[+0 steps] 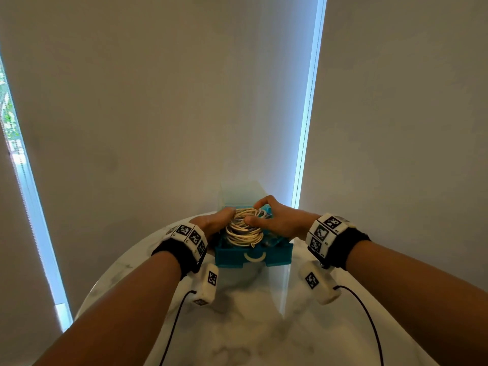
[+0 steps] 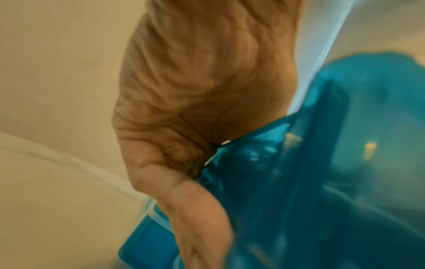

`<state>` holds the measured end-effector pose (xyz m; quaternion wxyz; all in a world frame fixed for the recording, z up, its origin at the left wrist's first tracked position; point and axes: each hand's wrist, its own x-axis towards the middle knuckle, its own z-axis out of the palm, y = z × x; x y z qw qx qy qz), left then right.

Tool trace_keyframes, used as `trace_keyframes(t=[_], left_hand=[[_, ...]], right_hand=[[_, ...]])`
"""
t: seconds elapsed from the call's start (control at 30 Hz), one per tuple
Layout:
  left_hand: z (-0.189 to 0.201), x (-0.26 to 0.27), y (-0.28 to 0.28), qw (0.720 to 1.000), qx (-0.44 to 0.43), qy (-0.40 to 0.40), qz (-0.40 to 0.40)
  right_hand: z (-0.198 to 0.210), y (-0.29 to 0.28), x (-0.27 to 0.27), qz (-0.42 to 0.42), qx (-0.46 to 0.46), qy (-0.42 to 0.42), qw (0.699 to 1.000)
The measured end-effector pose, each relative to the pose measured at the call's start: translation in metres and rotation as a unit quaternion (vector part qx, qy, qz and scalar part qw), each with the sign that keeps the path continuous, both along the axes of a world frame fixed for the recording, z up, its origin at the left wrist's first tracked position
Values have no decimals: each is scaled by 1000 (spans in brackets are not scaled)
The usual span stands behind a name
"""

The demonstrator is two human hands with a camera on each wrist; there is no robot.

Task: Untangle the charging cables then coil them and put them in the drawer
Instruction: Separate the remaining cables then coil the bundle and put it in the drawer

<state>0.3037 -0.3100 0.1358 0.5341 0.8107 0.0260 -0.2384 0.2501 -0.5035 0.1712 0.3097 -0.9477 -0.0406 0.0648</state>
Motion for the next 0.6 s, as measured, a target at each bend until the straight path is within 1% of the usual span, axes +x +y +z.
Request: trace_keyframes(t=[0.07,0.1,0.17,0.23,0.3,0.37,0.43,0.6], left_hand=[[-4,1,4,1000,2,9,-10],[-5,2,4,1000,-12,6,-22],[-5,4,5,999,-45,19,-8],[-6,11,3,998,-51,23,-3],[-5,11,-3,999,-33,13,-15],[-6,15,-5,1000,-16,-7,-16],[-6,19,-3,999,33,-18,-13],[11,13,-4,985,156,-62,-45]], right_hand=[[-1,-3,-1,8,-8,-12,1000],[-1,-3,-2,9,-14,-19,1000],[-2,-4,-2,4,-10,-31,999],[-3,-8,-4,-1,7,-33,999],[0,-8,-8,-3,19,-17,1000],[4,-7,-11,-9,46,26,999],[7,-4,-12,-16,71,57,996],[6,-3,0,-7,-9,16,1000]])
